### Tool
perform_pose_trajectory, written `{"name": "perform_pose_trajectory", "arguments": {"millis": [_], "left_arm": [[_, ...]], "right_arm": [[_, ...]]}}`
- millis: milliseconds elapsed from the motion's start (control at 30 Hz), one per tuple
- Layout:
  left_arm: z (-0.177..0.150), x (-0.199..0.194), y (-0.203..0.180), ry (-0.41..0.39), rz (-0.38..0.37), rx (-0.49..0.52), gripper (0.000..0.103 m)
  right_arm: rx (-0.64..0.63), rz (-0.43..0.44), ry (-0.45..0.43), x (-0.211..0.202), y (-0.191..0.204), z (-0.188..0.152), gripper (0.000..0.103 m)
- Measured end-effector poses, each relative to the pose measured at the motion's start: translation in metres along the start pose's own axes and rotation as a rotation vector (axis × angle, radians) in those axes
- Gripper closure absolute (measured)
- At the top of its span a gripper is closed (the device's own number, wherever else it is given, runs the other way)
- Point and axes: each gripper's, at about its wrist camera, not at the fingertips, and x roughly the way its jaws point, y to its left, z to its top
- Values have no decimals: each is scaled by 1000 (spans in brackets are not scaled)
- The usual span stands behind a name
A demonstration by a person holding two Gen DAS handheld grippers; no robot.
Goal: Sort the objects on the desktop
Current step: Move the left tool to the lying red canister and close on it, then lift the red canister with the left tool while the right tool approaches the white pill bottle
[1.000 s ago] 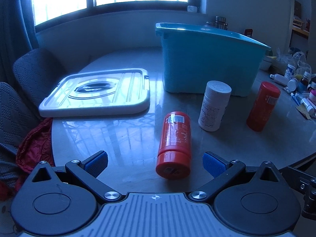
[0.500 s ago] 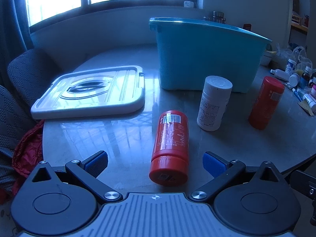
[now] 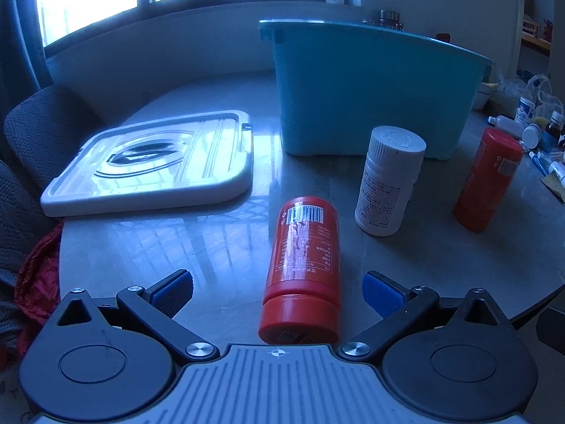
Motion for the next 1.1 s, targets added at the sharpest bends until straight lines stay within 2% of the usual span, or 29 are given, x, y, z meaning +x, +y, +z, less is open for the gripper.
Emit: {"name": "perform_pose_trajectory", "arguments": {"millis": [733,767,800,933,1100], "left_arm": [[7,38,-17,50,-12,21,2],[5,37,-17,41,-16,22,19],[3,36,-16,35,-23,20,53],[3,35,-14,36,-52,9,53],[2,35,-14,41,-46,6,53]], "right_arm": [[10,-15,10,11,-3,4,0],[10,-15,8,11,-3,4,0],[11,-15,7,11,-3,4,0],[11,-14,3,10,-3,5,0],[2,-9,0,9,-1,5,0]]}}
